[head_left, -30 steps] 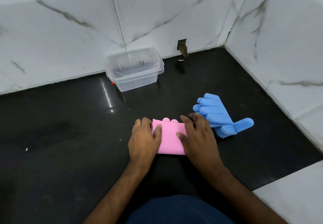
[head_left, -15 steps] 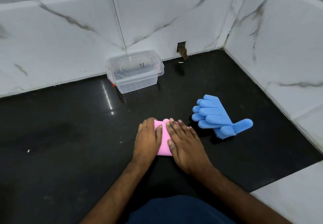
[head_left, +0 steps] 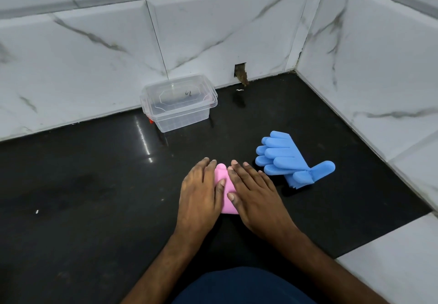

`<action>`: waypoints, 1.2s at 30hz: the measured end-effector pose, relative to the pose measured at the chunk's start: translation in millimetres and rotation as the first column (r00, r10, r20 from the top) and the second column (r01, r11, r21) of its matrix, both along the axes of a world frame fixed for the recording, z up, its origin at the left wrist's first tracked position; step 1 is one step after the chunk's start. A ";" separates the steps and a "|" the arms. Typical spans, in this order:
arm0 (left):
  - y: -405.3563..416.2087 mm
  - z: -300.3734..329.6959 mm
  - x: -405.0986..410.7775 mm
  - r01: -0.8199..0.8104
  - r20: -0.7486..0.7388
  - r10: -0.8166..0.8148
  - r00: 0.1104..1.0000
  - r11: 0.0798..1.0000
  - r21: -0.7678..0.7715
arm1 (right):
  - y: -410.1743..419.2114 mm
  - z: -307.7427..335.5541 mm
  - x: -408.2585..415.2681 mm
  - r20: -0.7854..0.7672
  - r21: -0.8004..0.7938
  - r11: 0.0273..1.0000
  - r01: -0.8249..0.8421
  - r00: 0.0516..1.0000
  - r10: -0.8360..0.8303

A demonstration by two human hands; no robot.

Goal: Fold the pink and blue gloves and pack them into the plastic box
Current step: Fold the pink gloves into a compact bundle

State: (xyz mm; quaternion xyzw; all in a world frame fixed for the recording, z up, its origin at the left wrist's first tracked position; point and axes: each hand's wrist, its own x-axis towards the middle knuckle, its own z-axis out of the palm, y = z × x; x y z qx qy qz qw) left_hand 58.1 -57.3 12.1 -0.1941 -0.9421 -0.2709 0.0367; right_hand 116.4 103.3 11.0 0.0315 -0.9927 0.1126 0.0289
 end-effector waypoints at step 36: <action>-6.3 40.5 -50.1 -0.112 -0.054 0.116 0.992 0.991 0.074 | 21.0 35.8 -56.8 -0.090 -0.222 0.971 0.091 0.990 -0.113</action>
